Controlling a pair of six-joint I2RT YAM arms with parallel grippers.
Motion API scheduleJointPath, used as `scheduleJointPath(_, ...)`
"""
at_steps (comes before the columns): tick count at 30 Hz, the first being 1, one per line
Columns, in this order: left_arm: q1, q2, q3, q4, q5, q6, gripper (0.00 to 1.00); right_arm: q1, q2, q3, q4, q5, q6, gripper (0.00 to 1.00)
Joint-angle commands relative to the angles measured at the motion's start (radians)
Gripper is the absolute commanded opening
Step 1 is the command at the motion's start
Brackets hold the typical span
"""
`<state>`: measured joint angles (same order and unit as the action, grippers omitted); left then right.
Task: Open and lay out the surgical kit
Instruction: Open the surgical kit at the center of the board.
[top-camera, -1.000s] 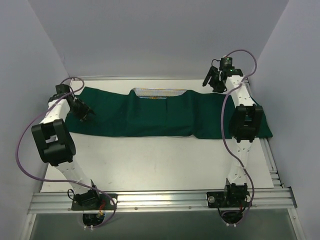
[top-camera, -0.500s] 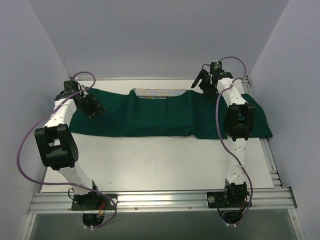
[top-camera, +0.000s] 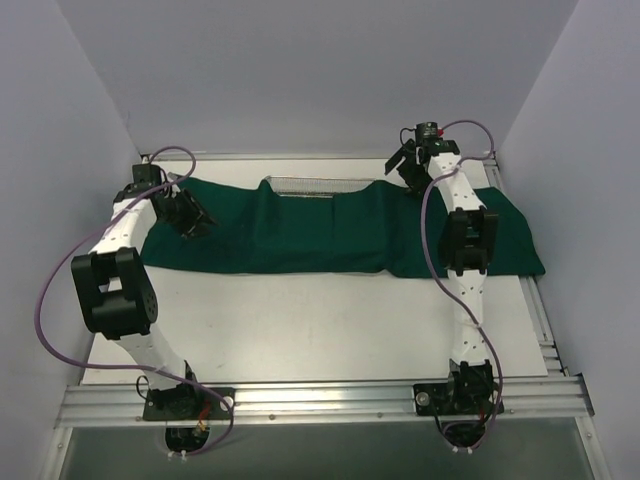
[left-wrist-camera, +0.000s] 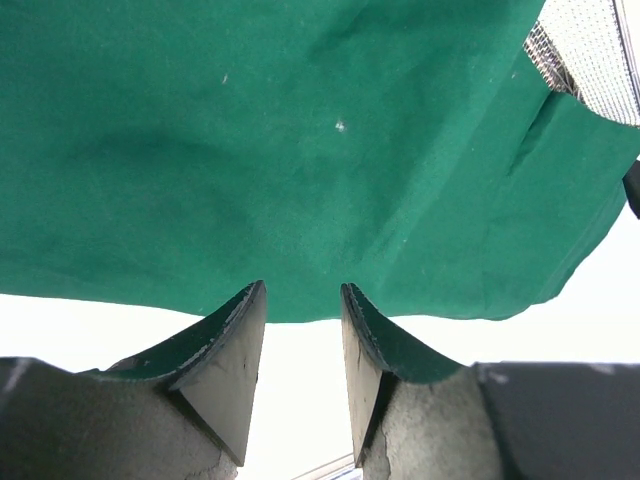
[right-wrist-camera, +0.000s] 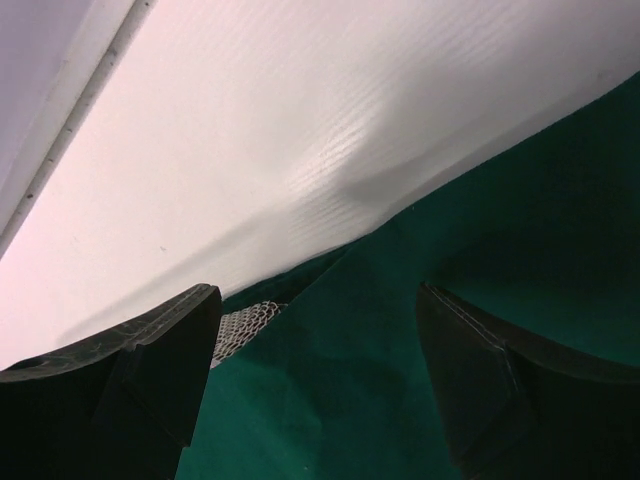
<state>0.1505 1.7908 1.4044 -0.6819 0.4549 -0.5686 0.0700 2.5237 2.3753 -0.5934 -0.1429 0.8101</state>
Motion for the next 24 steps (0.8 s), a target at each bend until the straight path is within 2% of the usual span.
scheduleJointPath(1,0.0,-0.036,0.001,0.042,0.027,-0.004,0.45,0.025,0.015,0.038,-0.071,0.039,0.031,0.8)
scheduleJointPath(4,0.0,-0.037,0.005,0.041,0.033,-0.004,0.45,0.025,0.026,0.041,-0.072,0.034,0.035,0.79)
scheduleJointPath(12,0.001,-0.051,0.016,0.03,0.036,0.003,0.45,0.033,0.037,0.029,-0.066,0.009,0.038,0.65)
scheduleJointPath(13,0.001,-0.051,0.016,0.031,0.034,0.001,0.45,0.031,0.032,0.025,-0.065,0.008,0.04,0.57)
scheduleJointPath(15,0.001,-0.054,0.015,0.03,0.036,0.003,0.45,0.031,0.024,0.013,-0.052,0.006,0.038,0.49)
scheduleJointPath(16,0.001,-0.056,0.015,0.03,0.036,0.003,0.45,0.031,0.017,0.007,-0.046,0.005,0.038,0.38)
scheduleJointPath(18,0.001,-0.059,0.015,0.03,0.036,0.003,0.45,0.031,0.009,-0.002,-0.037,0.011,0.035,0.29)
scheduleJointPath(19,0.001,-0.06,0.015,0.027,0.036,0.004,0.45,0.03,0.0,-0.001,-0.036,0.017,0.032,0.2)
scheduleJointPath(22,0.001,-0.067,0.021,0.018,0.03,0.007,0.46,0.025,-0.019,0.001,-0.028,0.019,0.021,0.06)
scheduleJointPath(24,0.001,-0.074,0.025,0.009,0.025,0.009,0.46,0.024,-0.029,0.007,-0.031,0.016,0.012,0.01)
